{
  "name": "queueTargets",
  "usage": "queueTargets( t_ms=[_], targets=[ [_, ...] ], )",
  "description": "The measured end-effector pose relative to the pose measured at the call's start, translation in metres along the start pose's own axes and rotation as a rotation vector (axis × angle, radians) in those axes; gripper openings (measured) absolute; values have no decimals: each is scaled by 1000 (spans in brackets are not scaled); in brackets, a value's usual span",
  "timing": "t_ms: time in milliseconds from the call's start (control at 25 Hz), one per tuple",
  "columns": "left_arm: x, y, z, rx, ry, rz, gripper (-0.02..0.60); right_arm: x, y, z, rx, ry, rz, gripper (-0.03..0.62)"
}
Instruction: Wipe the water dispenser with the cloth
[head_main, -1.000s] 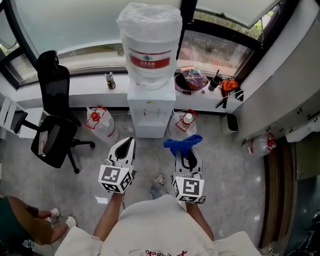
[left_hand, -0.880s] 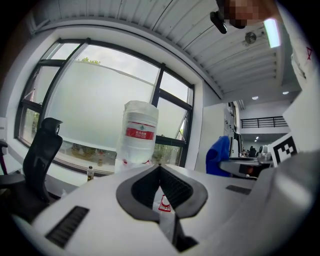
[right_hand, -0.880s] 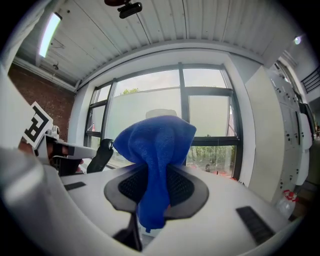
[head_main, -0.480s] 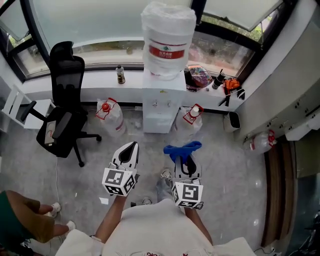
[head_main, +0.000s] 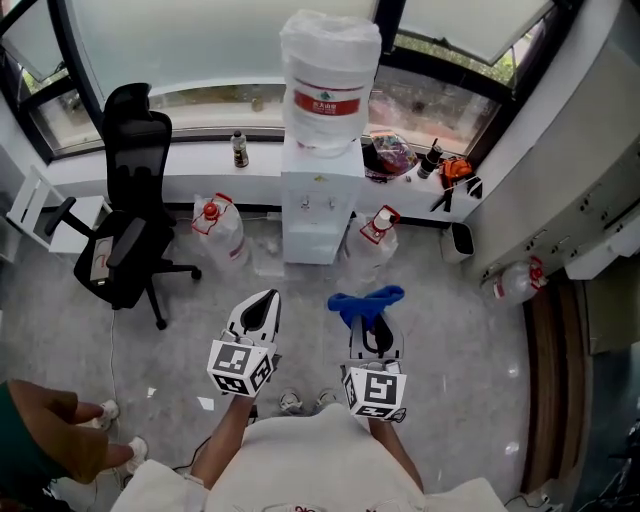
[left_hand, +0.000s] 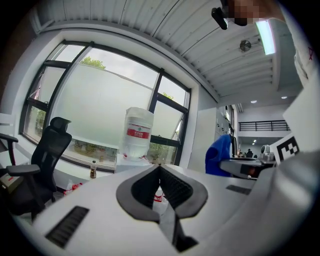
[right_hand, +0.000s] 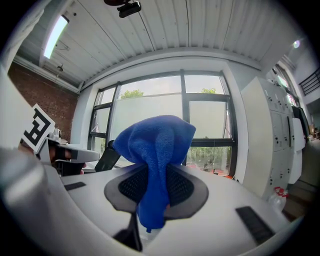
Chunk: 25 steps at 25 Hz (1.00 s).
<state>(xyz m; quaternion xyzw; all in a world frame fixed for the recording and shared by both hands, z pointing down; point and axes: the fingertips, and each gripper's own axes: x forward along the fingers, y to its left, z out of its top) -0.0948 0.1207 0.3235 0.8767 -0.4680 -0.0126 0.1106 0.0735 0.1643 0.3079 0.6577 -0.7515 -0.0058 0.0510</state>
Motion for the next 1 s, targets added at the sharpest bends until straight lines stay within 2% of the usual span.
queueTargets(
  t_ms=[240,520,1000],
  targets=[
    [-7,-29,-2,3,-7,23,11,-19,-18,1,8,-11,25,101],
    [-6,-60,-5,19,-2,16,11,-30,-39,-1,23,-20,28,101],
    [-2,-76,-1,34,-22,15,11,-32,-49,1,19,-36,44,101]
  ],
)
